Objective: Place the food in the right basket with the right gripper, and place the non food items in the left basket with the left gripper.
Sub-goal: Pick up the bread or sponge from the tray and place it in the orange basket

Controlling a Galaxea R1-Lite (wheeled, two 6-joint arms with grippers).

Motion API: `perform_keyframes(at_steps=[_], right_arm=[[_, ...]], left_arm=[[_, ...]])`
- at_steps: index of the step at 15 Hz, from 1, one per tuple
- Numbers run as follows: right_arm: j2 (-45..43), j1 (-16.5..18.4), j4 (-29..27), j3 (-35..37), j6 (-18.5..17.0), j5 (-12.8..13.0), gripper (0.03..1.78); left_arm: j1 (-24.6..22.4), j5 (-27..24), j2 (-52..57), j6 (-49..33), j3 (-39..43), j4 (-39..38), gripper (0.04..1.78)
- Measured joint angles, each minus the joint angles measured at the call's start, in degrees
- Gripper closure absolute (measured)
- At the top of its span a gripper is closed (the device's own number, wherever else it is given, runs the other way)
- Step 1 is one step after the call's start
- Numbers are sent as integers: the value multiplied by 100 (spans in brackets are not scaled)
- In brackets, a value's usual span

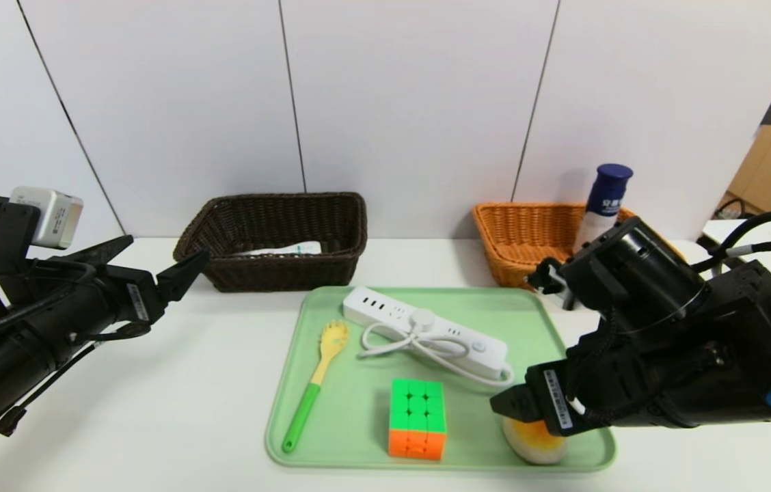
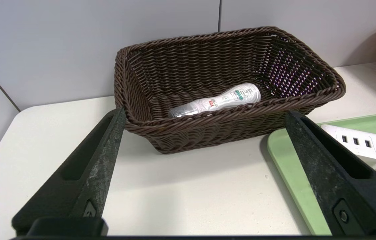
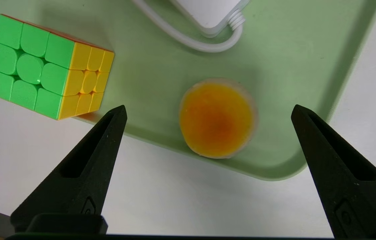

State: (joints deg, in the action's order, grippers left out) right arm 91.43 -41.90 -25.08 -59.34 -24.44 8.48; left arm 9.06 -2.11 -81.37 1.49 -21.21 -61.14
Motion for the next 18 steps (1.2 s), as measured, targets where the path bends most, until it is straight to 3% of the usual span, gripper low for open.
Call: perform_keyframes(at_steps=[4,14,18], right_arm=[[121,-148,5,351,-26,50,11],[201,-104,143,739,-22,190,11],[355,-123,894,850,-17,358,10]], left_arm=[[6,0,-16,-17,29,-129,13],[9,0,-24,-20,90,-143,13],[9,0,-40,-15,84,-143,13]])
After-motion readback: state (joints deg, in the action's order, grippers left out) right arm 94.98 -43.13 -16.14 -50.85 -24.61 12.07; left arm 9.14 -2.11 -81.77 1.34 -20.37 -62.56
